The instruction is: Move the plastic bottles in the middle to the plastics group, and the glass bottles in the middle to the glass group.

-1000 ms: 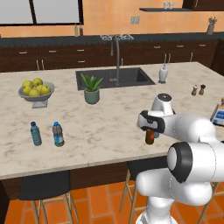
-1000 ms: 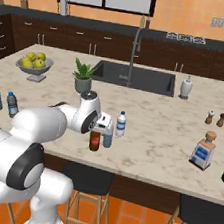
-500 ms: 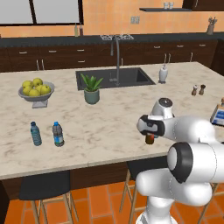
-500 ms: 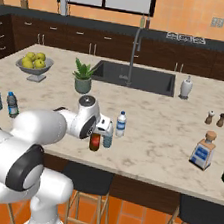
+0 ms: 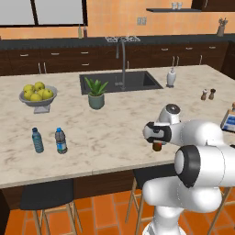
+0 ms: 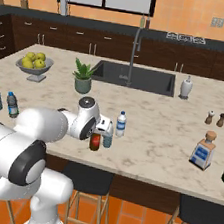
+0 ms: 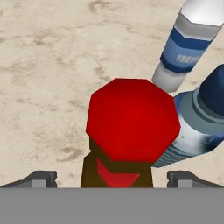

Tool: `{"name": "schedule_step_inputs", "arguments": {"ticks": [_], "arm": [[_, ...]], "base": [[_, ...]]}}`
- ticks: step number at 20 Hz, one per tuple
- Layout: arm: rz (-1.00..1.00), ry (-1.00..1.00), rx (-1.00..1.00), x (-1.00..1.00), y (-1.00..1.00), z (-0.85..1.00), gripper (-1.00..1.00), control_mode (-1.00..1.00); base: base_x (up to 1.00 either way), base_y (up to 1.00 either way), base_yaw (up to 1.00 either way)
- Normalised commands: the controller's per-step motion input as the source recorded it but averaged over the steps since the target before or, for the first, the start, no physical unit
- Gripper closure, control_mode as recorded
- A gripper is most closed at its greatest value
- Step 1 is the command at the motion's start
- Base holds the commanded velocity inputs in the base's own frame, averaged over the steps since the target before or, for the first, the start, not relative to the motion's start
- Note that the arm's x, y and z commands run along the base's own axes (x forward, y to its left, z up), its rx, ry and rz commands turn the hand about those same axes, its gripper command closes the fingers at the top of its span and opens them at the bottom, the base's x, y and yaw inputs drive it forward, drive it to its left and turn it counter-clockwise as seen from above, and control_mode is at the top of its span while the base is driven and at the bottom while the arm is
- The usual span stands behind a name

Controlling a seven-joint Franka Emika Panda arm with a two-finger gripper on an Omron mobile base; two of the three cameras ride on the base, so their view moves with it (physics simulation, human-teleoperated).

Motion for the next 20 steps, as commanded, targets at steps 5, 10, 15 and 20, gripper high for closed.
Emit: {"name": "schedule_step_inputs", "arguments": {"ticks": [5,10,15,20], "arm": [[0.0,0.0,0.0,0.0,0.0,0.0,1.0,-1.0],[0.0,-0.08,0.0,-0.13,0.0,0.0,1.0,-1.0],[0.0,-0.13,0.0,-0.9,-0.02,0.25,1.0,-1.0],[-0.01,-0.02,0.0,-0.85,-0.34,0.38,1.0,-1.0]], "base": [[0.0,0.0,0.0],[0.0,0.0,0.0],[0.0,0.0,0.0],[0.0,0.0,0.0]]}}
